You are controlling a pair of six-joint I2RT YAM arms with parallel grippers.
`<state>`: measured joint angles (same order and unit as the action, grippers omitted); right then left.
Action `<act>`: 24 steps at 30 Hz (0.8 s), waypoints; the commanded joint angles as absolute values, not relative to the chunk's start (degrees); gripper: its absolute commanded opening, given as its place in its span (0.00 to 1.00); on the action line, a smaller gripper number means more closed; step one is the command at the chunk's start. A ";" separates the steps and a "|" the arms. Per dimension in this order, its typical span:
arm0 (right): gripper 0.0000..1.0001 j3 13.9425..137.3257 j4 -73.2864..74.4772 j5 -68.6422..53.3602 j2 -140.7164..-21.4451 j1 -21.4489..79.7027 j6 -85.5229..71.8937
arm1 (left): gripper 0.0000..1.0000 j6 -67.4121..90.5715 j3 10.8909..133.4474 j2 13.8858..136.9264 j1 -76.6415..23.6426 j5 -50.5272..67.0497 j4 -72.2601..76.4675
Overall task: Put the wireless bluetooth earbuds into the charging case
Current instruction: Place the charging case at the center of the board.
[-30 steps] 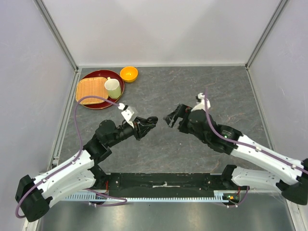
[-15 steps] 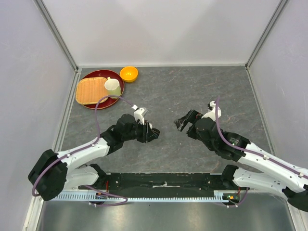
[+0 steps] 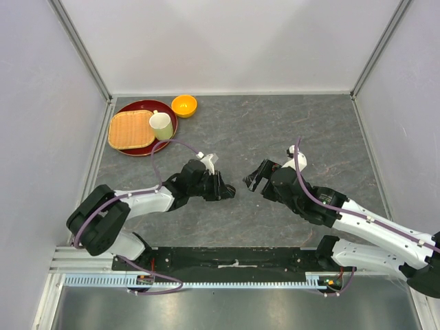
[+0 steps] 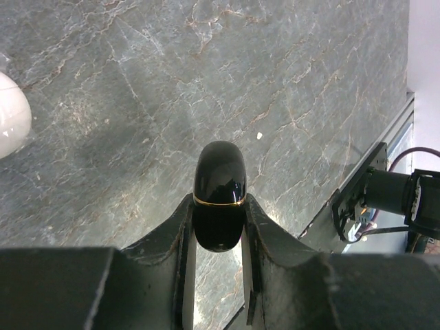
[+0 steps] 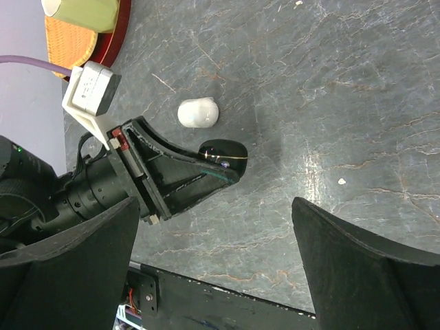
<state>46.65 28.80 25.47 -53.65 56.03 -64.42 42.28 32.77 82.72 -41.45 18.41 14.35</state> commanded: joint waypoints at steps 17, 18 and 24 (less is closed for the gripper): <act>0.98 45.79 28.83 26.98 -51.68 55.99 -64.42 | 0.43 47.55 36.04 90.00 -40.69 16.09 14.68; 0.98 45.79 28.83 26.98 -51.68 55.90 -64.42 | 0.45 47.29 35.86 89.22 -40.61 15.56 13.46; 0.98 45.44 28.92 26.81 -51.86 55.81 -64.42 | 0.51 45.70 35.68 86.49 -40.61 11.78 8.71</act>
<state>45.76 28.86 25.78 -51.99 56.01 -64.31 45.60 34.33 89.49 -40.84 15.40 12.12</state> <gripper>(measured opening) 0.979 0.497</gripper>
